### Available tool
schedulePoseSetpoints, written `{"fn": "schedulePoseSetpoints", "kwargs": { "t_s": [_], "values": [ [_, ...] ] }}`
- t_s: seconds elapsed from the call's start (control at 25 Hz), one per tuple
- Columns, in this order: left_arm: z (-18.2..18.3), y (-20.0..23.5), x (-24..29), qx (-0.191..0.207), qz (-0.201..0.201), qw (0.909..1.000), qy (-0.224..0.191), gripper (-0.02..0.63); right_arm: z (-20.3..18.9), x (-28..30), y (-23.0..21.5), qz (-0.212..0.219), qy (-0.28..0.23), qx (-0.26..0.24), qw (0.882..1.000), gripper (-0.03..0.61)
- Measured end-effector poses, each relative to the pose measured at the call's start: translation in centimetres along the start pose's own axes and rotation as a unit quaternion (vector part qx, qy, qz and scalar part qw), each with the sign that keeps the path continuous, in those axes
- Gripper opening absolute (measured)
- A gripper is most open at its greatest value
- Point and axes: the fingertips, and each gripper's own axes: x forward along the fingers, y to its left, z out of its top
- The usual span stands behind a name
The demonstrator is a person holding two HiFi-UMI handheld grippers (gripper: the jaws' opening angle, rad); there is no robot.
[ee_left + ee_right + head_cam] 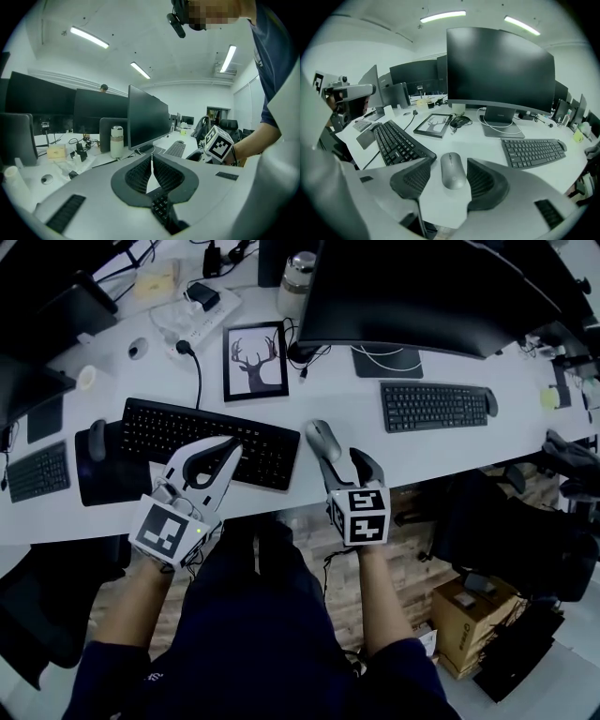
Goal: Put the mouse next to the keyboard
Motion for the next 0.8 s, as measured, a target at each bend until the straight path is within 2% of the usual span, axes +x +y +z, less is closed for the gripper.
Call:
{"fn": "schedulePoseSetpoints", "kwargs": {
  "t_s": [0.8],
  "values": [
    [3.8,-4.5,-2.0,0.045,0.009,0.9989,-0.011,0.04,2.3,-7.2,0.2,0.005,-0.089,0.007,0.996,0.213]
  ]
}}
